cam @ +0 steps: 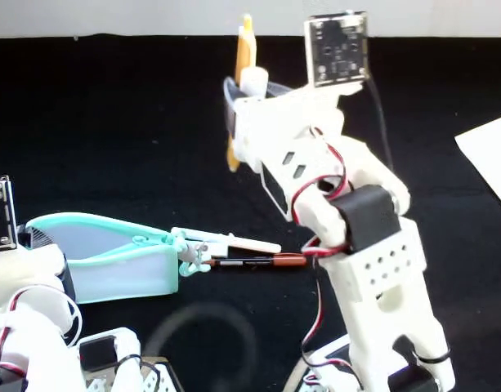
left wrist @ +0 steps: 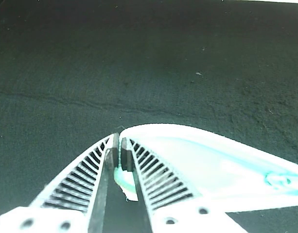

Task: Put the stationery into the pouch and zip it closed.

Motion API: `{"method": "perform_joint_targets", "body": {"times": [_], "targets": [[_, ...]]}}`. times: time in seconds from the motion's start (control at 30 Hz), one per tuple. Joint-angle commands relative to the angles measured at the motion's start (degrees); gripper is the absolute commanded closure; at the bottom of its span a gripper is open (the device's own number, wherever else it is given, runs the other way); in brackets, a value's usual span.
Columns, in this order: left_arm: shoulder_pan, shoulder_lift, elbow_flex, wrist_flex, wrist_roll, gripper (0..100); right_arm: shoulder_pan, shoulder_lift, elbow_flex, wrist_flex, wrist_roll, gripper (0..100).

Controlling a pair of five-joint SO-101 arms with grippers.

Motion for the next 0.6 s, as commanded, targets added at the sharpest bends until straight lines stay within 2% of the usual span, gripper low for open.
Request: {"method": "perform_joint_targets", "body": {"times": [0.0, 0.13, 0.33, 0.57], "targets": [[0.7, 0.1, 1.5, 1.8, 0.9, 99, -1.3, -2.5, -6.2, -1.5, -2.4, 99.1], [0.7, 0.1, 1.5, 1.8, 0.9, 99, -3.8, -1.8, -11.9, -0.2, -2.4, 99.1], [0.7, 0.1, 1.5, 1.8, 0.9, 99, -13.3, 4.8, -26.1, 5.5, -2.5, 99.1], [0.7, 0.1, 1.5, 1.8, 0.9, 99, -20.7, 12.8, -28.5, 5.6, -2.5, 99.1]]}}
